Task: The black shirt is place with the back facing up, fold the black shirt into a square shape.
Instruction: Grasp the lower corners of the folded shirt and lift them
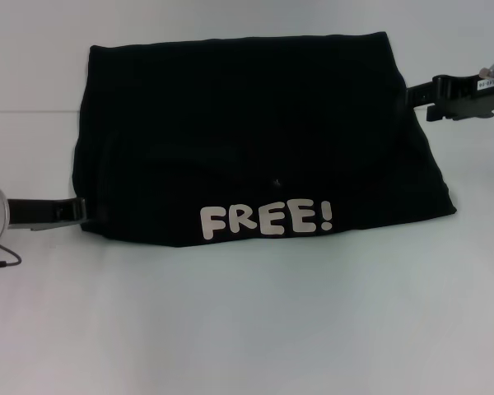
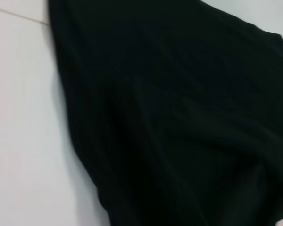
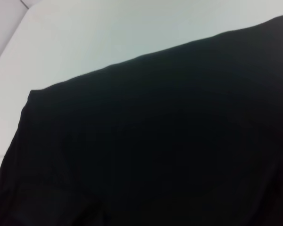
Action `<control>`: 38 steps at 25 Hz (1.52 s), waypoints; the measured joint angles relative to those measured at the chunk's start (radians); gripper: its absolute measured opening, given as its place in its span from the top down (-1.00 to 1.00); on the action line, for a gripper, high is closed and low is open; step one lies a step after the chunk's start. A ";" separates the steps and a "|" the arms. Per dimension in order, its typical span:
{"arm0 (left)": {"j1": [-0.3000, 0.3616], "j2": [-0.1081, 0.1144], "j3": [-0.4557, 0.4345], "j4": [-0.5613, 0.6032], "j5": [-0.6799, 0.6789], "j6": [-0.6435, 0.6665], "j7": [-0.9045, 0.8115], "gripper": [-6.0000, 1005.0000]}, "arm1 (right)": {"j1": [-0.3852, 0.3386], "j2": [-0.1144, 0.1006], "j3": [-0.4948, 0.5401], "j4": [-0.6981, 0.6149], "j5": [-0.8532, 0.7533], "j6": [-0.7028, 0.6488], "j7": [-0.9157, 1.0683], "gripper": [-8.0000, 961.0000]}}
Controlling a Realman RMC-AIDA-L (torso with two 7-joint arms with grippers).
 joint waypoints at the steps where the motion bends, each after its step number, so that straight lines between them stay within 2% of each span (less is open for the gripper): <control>1: -0.005 0.003 0.000 0.000 0.000 0.012 -0.007 0.46 | -0.002 -0.002 0.000 -0.001 -0.004 -0.010 -0.001 -0.41; 6: -0.033 0.020 0.000 -0.004 0.001 0.041 -0.050 0.65 | -0.033 -0.020 0.009 -0.012 -0.093 -0.109 0.003 -0.41; 12: -0.064 0.027 0.002 -0.006 0.023 0.043 -0.080 0.91 | -0.108 -0.040 0.033 -0.017 -0.137 -0.169 -0.003 -0.41; 15: -0.072 0.028 0.003 -0.007 0.027 0.033 -0.081 0.92 | -0.128 -0.041 0.035 -0.017 -0.138 -0.164 -0.015 -0.41; 19: -0.079 0.028 0.003 -0.010 0.027 0.025 -0.082 0.92 | -0.131 -0.014 0.033 -0.010 -0.138 -0.116 -0.045 -0.41; 22: -0.081 0.028 0.003 -0.015 0.027 0.022 -0.082 0.92 | -0.125 0.019 0.024 -0.005 -0.139 -0.056 -0.063 -0.41; 29: -0.079 0.028 -0.004 -0.016 0.024 0.022 -0.083 0.92 | -0.119 0.080 0.012 0.002 -0.138 0.051 -0.125 -0.41; 38: -0.078 0.028 -0.006 -0.017 0.019 0.020 -0.083 0.92 | -0.114 0.093 -0.007 0.036 -0.140 0.094 -0.141 -0.39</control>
